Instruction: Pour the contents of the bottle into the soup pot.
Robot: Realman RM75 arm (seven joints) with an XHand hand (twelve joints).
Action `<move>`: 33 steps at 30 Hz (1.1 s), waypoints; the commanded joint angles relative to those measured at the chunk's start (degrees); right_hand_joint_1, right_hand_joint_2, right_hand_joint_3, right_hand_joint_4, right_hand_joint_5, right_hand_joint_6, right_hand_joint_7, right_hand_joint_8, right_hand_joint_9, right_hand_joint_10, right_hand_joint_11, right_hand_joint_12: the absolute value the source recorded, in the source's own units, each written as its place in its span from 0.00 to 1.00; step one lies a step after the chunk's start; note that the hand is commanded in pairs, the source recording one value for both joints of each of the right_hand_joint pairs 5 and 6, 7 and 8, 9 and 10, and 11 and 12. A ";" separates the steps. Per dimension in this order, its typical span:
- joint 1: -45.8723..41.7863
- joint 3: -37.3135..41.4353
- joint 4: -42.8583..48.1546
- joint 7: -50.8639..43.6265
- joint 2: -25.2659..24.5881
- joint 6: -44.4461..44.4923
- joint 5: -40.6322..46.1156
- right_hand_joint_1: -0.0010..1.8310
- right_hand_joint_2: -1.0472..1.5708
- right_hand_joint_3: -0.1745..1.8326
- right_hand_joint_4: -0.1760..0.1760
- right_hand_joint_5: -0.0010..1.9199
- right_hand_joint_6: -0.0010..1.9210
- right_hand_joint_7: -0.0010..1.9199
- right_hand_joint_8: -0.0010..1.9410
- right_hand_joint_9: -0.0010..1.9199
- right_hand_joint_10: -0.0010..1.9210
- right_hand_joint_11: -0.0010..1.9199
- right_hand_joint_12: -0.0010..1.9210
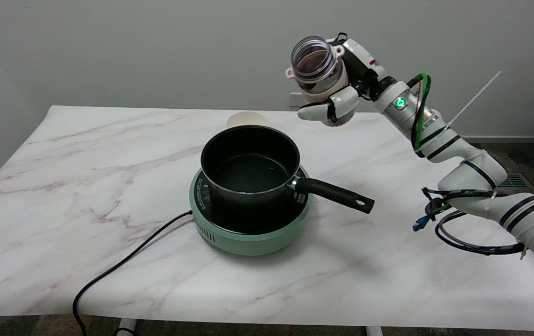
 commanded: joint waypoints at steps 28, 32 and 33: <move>3.84 -6.02 11.28 -7.50 0.19 -19.68 -36.69 0.81 0.87 0.42 0.50 1.00 1.00 1.00 0.99 0.72 0.72 0.65 0.65; 3.95 -5.40 11.71 -7.51 0.27 -19.76 -38.97 0.81 0.87 0.43 0.50 1.00 1.00 1.00 0.99 0.72 0.72 0.65 0.65; 4.00 -5.35 11.74 -7.50 0.27 -19.76 -39.03 0.81 0.87 0.43 0.50 1.00 1.00 1.00 0.99 0.72 0.72 0.65 0.65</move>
